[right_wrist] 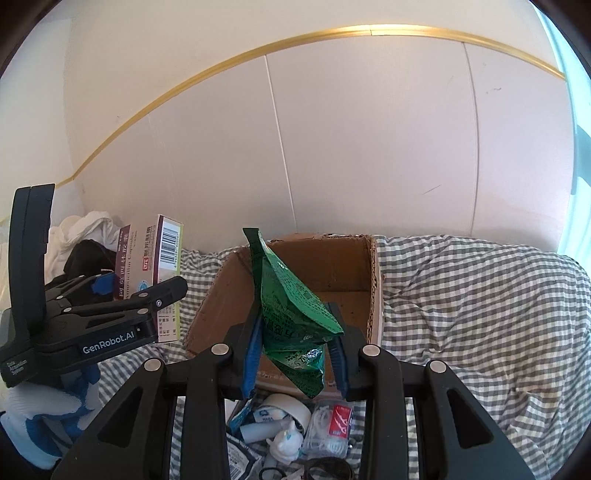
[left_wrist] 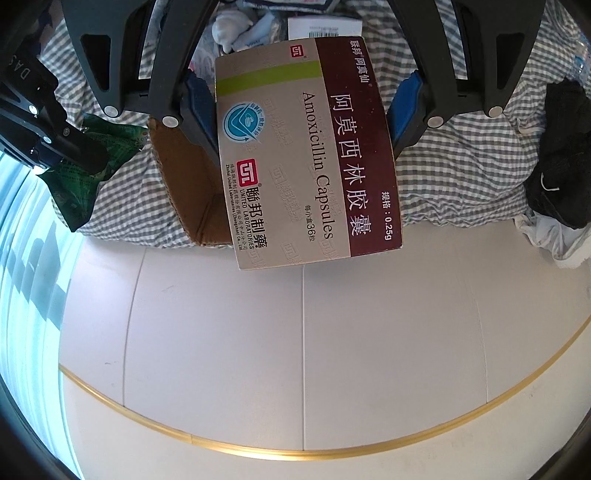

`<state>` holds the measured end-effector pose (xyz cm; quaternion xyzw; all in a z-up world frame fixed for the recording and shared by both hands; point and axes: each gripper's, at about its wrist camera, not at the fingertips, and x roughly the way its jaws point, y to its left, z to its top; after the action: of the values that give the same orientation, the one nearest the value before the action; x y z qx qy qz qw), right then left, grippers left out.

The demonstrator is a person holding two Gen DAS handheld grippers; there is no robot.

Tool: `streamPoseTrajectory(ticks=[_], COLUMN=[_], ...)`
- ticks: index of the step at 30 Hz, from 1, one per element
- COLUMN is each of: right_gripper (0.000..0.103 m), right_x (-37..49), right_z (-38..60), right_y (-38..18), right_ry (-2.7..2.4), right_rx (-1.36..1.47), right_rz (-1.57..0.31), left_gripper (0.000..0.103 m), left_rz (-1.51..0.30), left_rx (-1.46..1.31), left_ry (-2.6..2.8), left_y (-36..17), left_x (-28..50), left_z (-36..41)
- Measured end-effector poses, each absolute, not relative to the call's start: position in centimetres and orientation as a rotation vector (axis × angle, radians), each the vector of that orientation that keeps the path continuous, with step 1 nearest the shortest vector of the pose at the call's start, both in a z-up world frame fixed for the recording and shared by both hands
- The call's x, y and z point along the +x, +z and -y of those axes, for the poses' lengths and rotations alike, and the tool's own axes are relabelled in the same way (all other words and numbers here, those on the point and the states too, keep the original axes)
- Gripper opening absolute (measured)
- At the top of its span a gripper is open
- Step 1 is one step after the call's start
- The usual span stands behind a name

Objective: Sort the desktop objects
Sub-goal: 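Carry both held items over the cardboard box and release them inside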

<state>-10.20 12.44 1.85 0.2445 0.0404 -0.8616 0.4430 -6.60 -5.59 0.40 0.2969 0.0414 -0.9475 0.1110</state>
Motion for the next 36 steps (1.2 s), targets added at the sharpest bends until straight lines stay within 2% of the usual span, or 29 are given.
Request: streamPoseTrajectory(ticks=[21, 28, 36], right_gripper=[0.032, 0.032, 0.033], right_x=[-17.7, -18.7, -18.7], right_z=[-5.9, -4.9, -3.7], right_y=[-3.7, -7.3, -8.5], right_ry=[-2.098, -2.084, -2.102], right_rx=[0.734, 0.793, 0.804], right_rz=[-0.128, -0.156, -0.216], left_gripper=[0.08, 0.08, 0.082], left_rz=[-0.076, -0.071, -0.107], left_rx=[0.96, 1.014, 1.042], left_ry=[-2.745, -2.722, -2.691], left_y=[-5.6, -8.1, -9.4], left_x=[-14.8, -15.0, -15.3], left_z=[6.4, 6.8, 6.7])
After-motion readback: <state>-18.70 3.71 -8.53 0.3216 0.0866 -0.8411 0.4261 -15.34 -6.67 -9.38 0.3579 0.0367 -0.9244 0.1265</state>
